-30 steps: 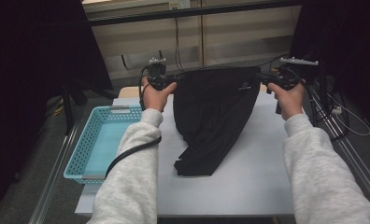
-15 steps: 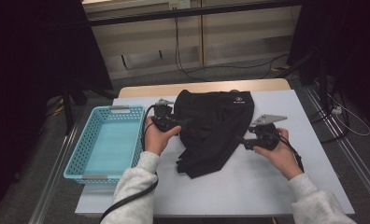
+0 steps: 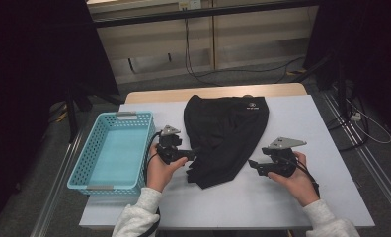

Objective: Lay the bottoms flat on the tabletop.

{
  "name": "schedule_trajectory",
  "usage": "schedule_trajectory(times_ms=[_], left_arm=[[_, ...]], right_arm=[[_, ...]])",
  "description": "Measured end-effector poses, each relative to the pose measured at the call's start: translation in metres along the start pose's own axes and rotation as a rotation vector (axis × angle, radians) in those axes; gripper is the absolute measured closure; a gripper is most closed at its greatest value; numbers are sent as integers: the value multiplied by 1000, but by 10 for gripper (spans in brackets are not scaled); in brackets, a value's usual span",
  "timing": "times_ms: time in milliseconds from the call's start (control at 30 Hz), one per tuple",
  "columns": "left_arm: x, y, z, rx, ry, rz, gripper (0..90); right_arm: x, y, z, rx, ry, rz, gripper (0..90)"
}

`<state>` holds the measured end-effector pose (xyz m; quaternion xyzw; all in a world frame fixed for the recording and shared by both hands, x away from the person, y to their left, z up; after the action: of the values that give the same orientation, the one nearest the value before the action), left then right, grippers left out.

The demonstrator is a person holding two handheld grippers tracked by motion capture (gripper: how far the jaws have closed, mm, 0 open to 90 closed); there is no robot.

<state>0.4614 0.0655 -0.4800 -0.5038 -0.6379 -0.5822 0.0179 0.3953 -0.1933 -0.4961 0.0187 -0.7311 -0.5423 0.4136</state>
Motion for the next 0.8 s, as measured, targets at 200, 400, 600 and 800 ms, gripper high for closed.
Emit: schedule_trajectory(times_ms=[200, 400, 600, 800], left_arm=[[-1, -7, 6, -6, 8, 10, 126], [4, -8, 3, -6, 7, -6, 122], [6, -12, 0, -10, 1, -5, 120], [10, -13, 3, -8, 14, -8, 118]], right_arm=[[-5, -2, 4, 8, -1, 14, 248], [-8, -4, 11, 25, 10, 33, 209], [-8, -4, 19, 26, 26, 26, 194], [-12, 4, 30, 51, 54, 12, 229]])
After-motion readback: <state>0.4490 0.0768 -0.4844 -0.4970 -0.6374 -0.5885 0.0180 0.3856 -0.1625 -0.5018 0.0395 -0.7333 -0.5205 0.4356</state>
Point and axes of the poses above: each handheld gripper's, and its own axes: x roughly backward along the jaws, y roughly out of its top, z roughly to its left, the point moved 8 cm from there along -x, roughly forward along the jaws, and after that the axes turned 10 degrees about x, right-handed, at the moved point
